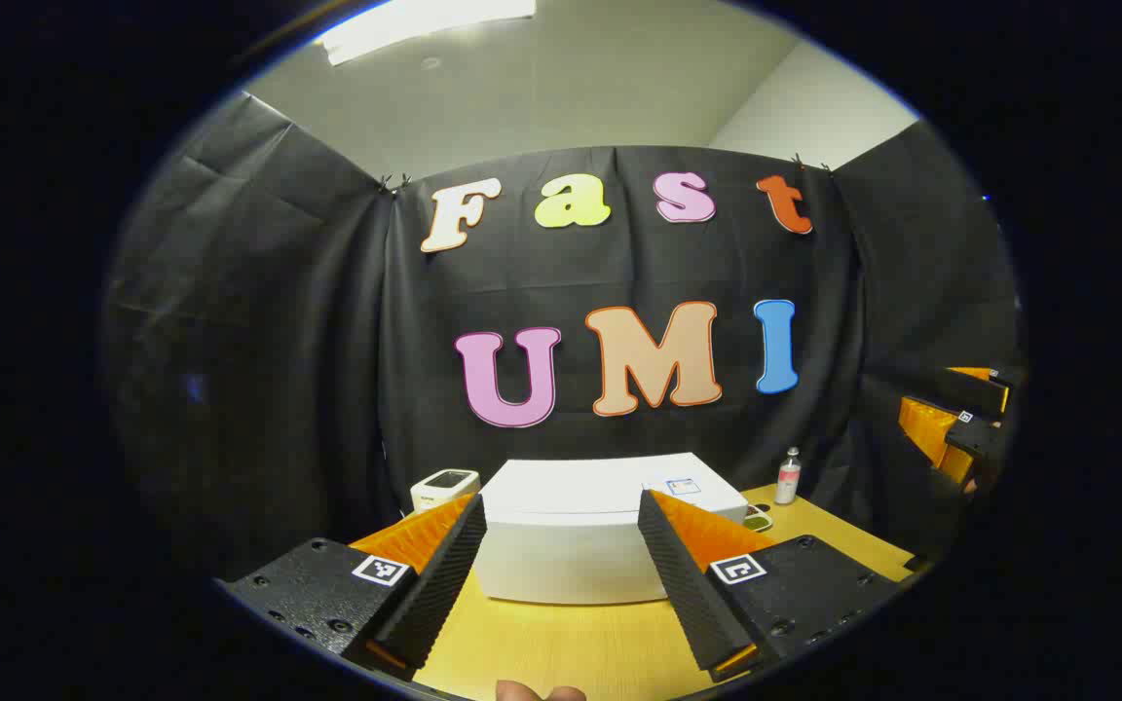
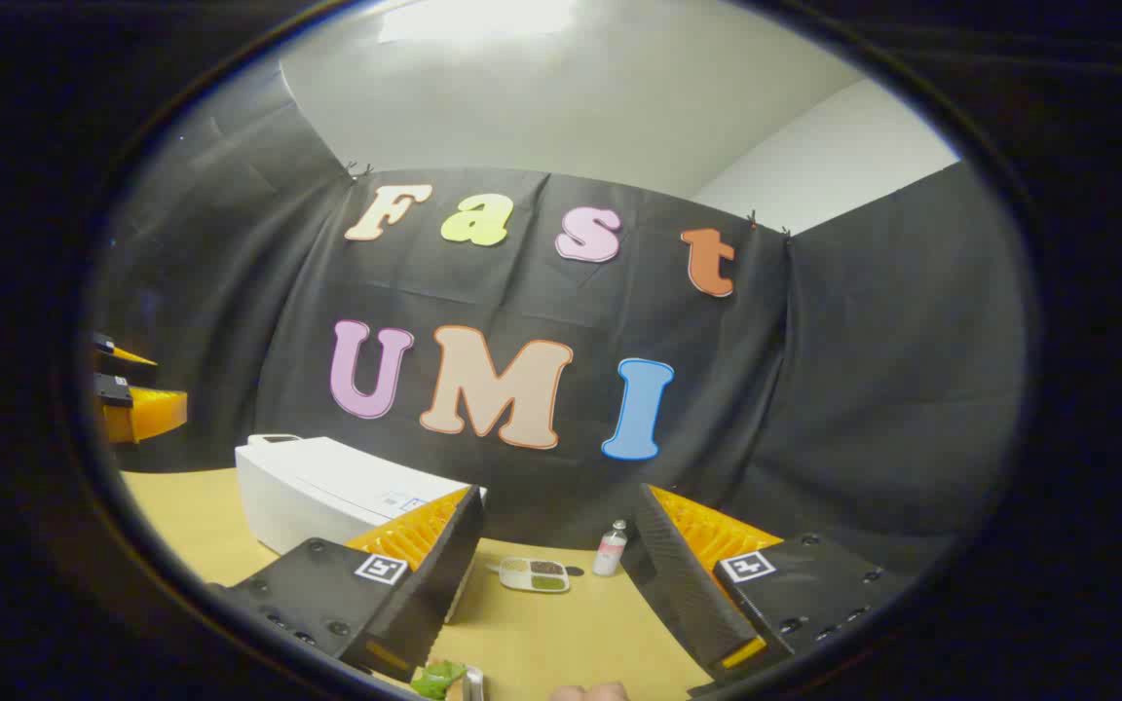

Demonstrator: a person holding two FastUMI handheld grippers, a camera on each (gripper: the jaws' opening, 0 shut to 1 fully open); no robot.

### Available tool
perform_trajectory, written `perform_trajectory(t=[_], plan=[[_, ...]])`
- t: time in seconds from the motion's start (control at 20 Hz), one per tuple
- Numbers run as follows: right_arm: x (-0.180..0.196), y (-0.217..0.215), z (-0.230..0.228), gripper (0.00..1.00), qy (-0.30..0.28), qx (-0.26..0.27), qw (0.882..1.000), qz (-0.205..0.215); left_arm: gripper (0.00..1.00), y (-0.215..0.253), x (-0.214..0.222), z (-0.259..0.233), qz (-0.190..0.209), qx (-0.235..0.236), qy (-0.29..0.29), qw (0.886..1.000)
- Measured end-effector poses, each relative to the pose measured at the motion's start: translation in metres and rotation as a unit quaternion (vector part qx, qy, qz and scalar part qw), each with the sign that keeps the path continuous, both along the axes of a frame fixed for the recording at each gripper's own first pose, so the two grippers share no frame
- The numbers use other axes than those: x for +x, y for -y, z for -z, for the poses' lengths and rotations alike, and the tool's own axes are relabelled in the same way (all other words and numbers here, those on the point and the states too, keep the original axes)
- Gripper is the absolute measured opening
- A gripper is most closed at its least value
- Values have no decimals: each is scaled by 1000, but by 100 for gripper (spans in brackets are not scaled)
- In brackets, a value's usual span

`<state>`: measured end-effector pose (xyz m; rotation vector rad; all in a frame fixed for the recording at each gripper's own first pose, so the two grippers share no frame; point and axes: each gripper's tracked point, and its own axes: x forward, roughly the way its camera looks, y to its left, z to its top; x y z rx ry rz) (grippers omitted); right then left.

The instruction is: Open the microwave oven with the left hand, put the food in, and close the microwave oven.

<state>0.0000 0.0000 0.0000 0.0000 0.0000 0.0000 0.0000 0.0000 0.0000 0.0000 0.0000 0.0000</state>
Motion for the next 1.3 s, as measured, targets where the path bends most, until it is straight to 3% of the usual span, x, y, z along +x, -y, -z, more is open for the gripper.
perform_trajectory(t=[1.3], plan=[[10,23,-3,99,2,-8,1000,9,96,31,7,11,17,-1,-19,1000]])
